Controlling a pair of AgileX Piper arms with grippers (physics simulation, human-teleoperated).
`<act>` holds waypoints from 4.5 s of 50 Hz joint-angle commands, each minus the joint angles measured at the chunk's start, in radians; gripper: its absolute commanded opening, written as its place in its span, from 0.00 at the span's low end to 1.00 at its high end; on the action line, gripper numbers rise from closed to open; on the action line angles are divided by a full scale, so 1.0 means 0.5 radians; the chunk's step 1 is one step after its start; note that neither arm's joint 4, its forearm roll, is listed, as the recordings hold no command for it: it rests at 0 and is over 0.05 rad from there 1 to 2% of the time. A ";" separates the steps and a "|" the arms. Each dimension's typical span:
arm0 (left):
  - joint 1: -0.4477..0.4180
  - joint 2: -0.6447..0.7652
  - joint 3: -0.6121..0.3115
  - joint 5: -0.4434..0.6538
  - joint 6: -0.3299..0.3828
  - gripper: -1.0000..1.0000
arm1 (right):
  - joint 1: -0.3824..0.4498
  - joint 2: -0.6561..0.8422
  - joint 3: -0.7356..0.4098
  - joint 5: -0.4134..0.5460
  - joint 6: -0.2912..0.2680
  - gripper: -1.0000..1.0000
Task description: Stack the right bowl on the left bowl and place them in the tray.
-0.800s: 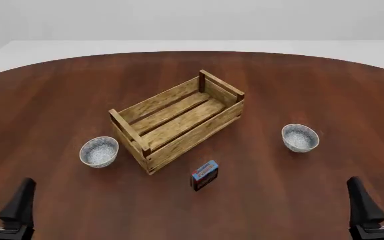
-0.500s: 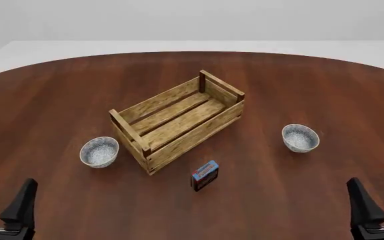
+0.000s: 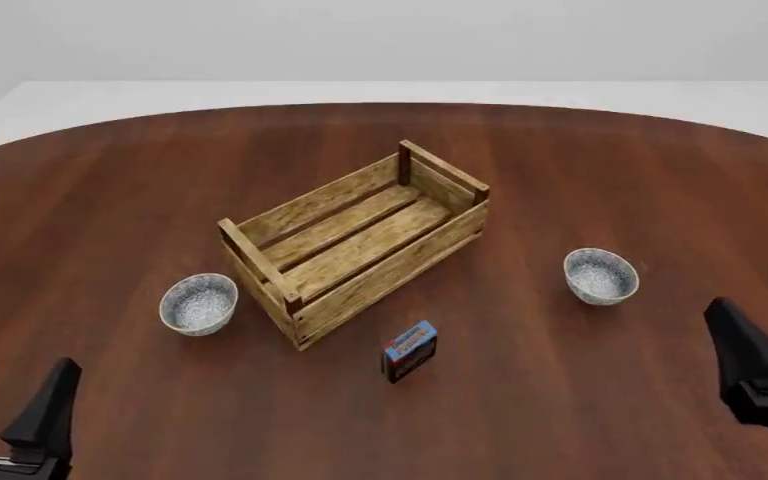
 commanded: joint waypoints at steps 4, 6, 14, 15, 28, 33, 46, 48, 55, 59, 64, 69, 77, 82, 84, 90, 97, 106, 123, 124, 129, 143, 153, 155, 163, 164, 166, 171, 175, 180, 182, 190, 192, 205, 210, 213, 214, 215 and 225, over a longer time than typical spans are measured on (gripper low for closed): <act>-0.040 0.000 -0.010 0.025 -0.021 1.00 | 0.036 0.588 -0.353 0.108 -0.003 1.00; -0.045 -0.001 -0.017 0.030 -0.028 1.00 | 0.052 0.639 -0.387 0.131 0.044 1.00; -0.046 -0.001 -0.049 0.054 -0.058 1.00 | 0.090 0.808 -0.579 0.299 0.125 1.00; -0.049 -0.001 -0.051 0.054 -0.056 1.00 | 0.101 0.850 -0.603 0.325 0.138 1.00; -0.054 -0.002 -0.077 0.071 -0.074 1.00 | 0.087 1.152 -0.789 0.442 0.225 1.00; -0.065 -0.002 -0.067 0.064 -0.080 1.00 | 0.051 1.300 -0.883 0.453 0.220 1.00; -0.071 -0.001 -0.024 0.043 -0.078 1.00 | -0.048 1.692 -1.069 0.403 0.155 1.00; -0.071 -0.001 -0.024 0.043 -0.078 1.00 | -0.048 1.692 -1.069 0.403 0.155 1.00; -0.076 0.000 -0.002 0.029 -0.068 1.00 | -0.154 1.919 -1.154 0.329 0.107 1.00; -0.075 0.001 0.009 0.021 -0.068 1.00 | -0.172 1.999 -1.180 0.300 0.117 1.00; -0.073 0.001 0.017 0.017 -0.064 1.00 | -0.200 2.066 -1.212 0.285 0.104 1.00; -0.079 -0.001 0.037 -0.003 -0.064 1.00 | -0.230 2.155 -1.254 0.264 0.094 1.00; -0.115 -0.001 0.064 -0.014 -0.066 1.00 | -0.286 2.318 -1.280 0.175 0.104 1.00; -0.119 0.000 0.066 -0.009 -0.055 1.00 | -0.328 2.417 -1.302 0.127 0.096 1.00; -0.120 0.000 0.066 -0.007 -0.055 1.00 | -0.326 2.452 -1.298 0.100 0.109 1.00; -0.127 -0.001 0.065 -0.018 -0.054 1.00 | -0.339 2.543 -1.313 0.053 0.111 1.00; -0.128 0.001 0.063 -0.012 -0.058 1.00 | -0.357 2.642 -1.342 0.008 0.114 1.00; -0.121 0.001 0.060 -0.009 -0.074 1.00 | -0.378 2.751 -1.335 -0.067 0.113 1.00; -0.122 0.003 0.060 -0.006 -0.085 1.00 | -0.394 2.933 -1.346 -0.175 0.116 1.00; -0.123 0.003 0.061 -0.006 -0.085 1.00 | -0.391 2.943 -1.343 -0.184 0.121 1.00; -0.107 0.015 0.063 -0.006 -0.075 1.00 | -0.399 3.009 -1.356 -0.215 0.130 1.00; -0.122 0.017 0.063 -0.013 -0.077 1.00 | -0.398 3.112 -1.346 -0.297 0.163 1.00; -0.120 0.013 0.051 -0.004 -0.079 1.00 | -0.392 3.192 -1.330 -0.364 0.187 1.00; -0.122 0.006 0.047 0.002 -0.081 1.00 | -0.387 3.210 -1.316 -0.392 0.198 1.00; -0.117 0.004 0.047 0.002 -0.085 1.00 | -0.376 3.276 -1.264 -0.477 0.230 1.00; -0.117 0.003 0.048 0.002 -0.085 1.00 | -0.378 3.282 -1.262 -0.484 0.228 1.00; -0.115 0.002 0.051 0.000 -0.087 1.00 | -0.376 3.305 -1.256 -0.504 0.234 1.00; -0.102 0.002 0.052 -0.001 -0.091 1.00 | -0.366 3.381 -1.244 -0.566 0.250 1.00; -0.099 0.001 0.052 -0.002 -0.093 1.00 | -0.355 3.434 -1.239 -0.604 0.261 1.00; -0.096 0.002 0.058 -0.008 -0.094 1.00 | -0.357 3.459 -1.239 -0.616 0.261 1.00; -0.095 0.003 0.058 -0.008 -0.097 1.00 | -0.350 3.442 -1.227 -0.614 0.266 0.00; -0.102 0.003 0.063 -0.011 -0.105 1.00 | -0.366 3.407 -1.224 -0.594 0.247 0.00; -0.099 0.003 0.061 -0.010 -0.108 1.00 | -0.368 3.405 -1.225 -0.590 0.241 0.00; -0.098 0.000 0.054 -0.006 -0.114 1.00 | -0.378 3.257 -1.213 -0.516 0.162 0.00; -0.097 0.000 0.059 -0.012 -0.109 1.00 | -0.356 3.139 -1.176 -0.491 0.146 0.00; -0.093 0.000 0.054 -0.009 -0.111 1.00 | -0.363 3.025 -1.152 -0.468 0.116 0.00; -0.092 0.000 0.052 -0.008 -0.112 1.00 | -0.375 2.992 -1.149 -0.456 0.087 0.00; -0.092 -0.001 0.051 -0.007 -0.113 1.00 | -0.361 2.955 -1.130 -0.455 0.093 0.00; -0.101 -0.001 0.029 0.005 -0.106 1.00 | -0.303 2.623 -1.015 -0.416 0.085 0.00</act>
